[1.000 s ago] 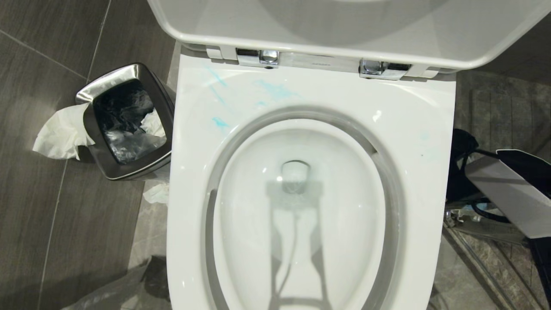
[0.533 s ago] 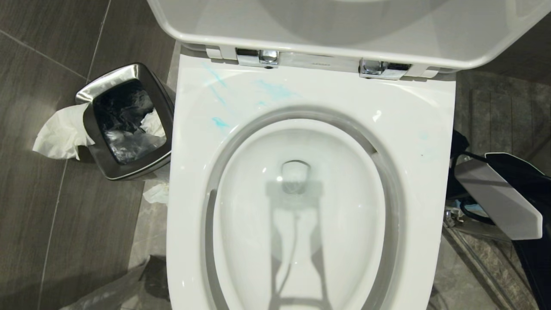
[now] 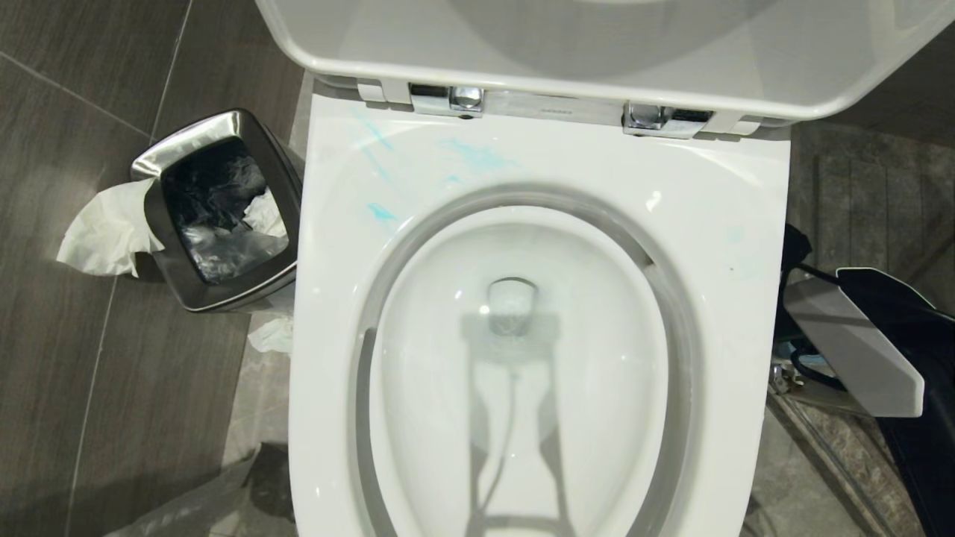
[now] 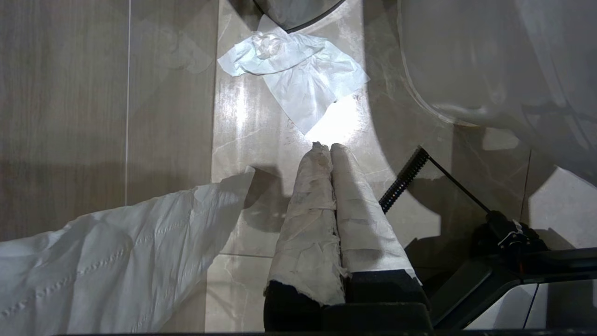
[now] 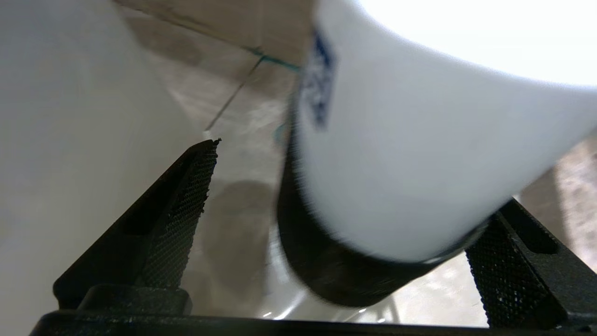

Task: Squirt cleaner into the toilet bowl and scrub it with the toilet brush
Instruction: Pour in the cleaning agent

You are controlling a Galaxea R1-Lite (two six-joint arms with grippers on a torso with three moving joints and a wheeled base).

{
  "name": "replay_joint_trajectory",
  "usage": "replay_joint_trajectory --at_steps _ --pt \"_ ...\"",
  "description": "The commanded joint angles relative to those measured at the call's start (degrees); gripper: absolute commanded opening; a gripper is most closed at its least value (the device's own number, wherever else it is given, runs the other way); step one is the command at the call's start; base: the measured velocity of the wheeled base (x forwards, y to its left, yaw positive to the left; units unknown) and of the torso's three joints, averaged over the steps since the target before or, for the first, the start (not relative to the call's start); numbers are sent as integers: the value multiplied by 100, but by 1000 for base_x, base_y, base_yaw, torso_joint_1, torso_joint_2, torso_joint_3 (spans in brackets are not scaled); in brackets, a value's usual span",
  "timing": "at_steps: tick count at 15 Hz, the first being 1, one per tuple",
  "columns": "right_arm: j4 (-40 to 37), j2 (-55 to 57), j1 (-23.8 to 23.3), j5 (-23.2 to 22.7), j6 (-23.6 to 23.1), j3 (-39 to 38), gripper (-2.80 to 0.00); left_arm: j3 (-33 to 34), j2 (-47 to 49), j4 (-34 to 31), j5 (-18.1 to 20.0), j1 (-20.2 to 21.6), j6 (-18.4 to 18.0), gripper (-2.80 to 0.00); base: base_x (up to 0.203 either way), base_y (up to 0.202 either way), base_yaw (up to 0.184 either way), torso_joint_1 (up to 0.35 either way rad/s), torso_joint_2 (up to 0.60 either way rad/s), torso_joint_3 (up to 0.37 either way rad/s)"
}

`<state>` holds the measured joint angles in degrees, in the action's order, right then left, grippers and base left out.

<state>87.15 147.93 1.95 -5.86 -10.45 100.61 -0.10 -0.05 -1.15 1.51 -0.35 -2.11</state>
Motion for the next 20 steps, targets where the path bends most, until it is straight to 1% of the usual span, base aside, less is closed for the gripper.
replay_joint_trajectory --at_steps 1,11,20 --pt "51 51 -44 -2 -19 236 0 1 5 0 4 0 0 -280 0 0 0 0 0 0" --pt "51 222 -46 -2 -19 389 0 1 5 0 6 0 0 -280 0 0 0 0 0 0" --pt "51 500 -46 -2 -19 926 0 1 5 0 0 0 0 -280 0 0 0 0 0 0"
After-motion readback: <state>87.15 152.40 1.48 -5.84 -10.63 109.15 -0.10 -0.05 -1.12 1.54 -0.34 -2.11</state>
